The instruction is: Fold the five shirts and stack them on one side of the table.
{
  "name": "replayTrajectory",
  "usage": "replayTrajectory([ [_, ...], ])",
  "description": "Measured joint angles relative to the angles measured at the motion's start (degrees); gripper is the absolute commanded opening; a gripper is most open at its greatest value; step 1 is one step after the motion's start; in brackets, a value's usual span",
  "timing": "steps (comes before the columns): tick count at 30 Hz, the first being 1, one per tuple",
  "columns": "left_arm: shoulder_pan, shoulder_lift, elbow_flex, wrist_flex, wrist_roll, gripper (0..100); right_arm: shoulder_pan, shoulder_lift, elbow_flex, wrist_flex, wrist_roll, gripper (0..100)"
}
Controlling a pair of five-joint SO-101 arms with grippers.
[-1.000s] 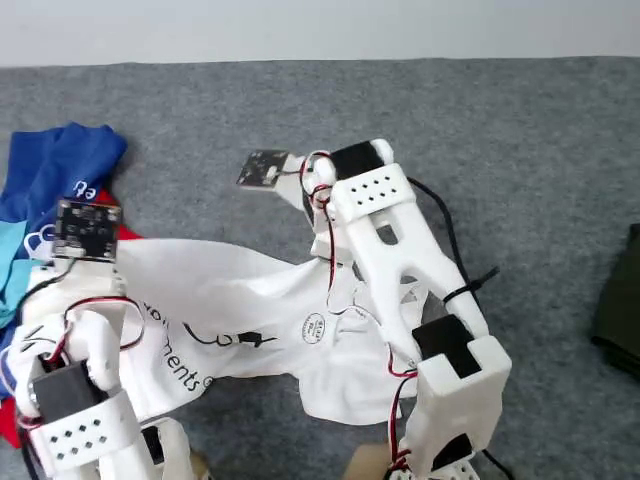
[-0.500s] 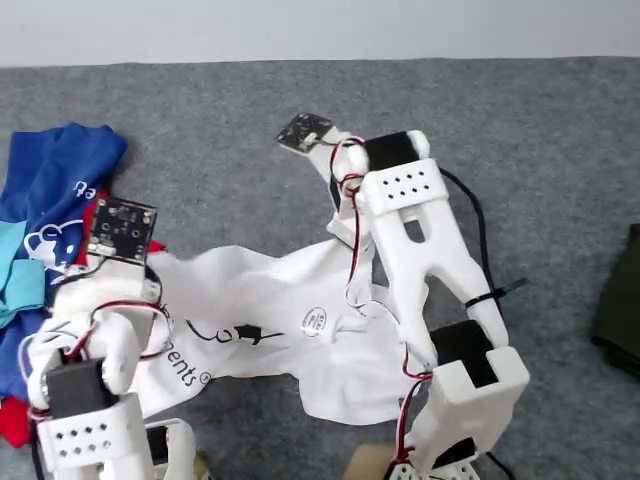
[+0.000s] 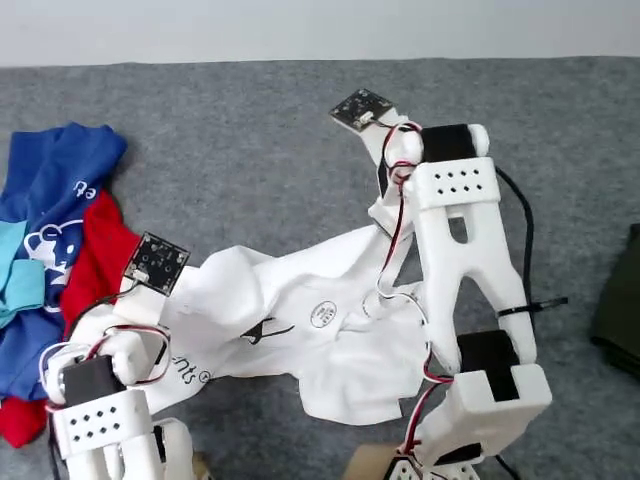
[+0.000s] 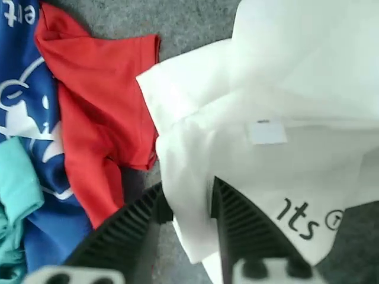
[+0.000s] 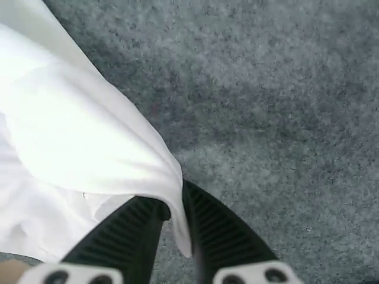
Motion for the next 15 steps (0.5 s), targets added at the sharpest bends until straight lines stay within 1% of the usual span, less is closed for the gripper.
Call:
replayTrajectory([
  [3, 0.0, 0.0, -3.0, 2.5, -0.4, 25, 0.0, 0.0, 0.0, 0.0, 0.0, 0.8],
  [7, -0.4, 0.0, -7.2, 7.6, -1.1, 26, 0.0, 0.0, 0.0, 0.0, 0.0, 0.8],
  [12, -0.4, 0.0, -12.5, 15.3, -7.4, 26, 0.0, 0.0, 0.0, -1.0, 0.0, 0.8],
  [15, -0.4, 0.0, -13.2, 17.7, -12.1, 26, 0.2, 0.0, 0.0, -2.5, 0.0, 0.8],
])
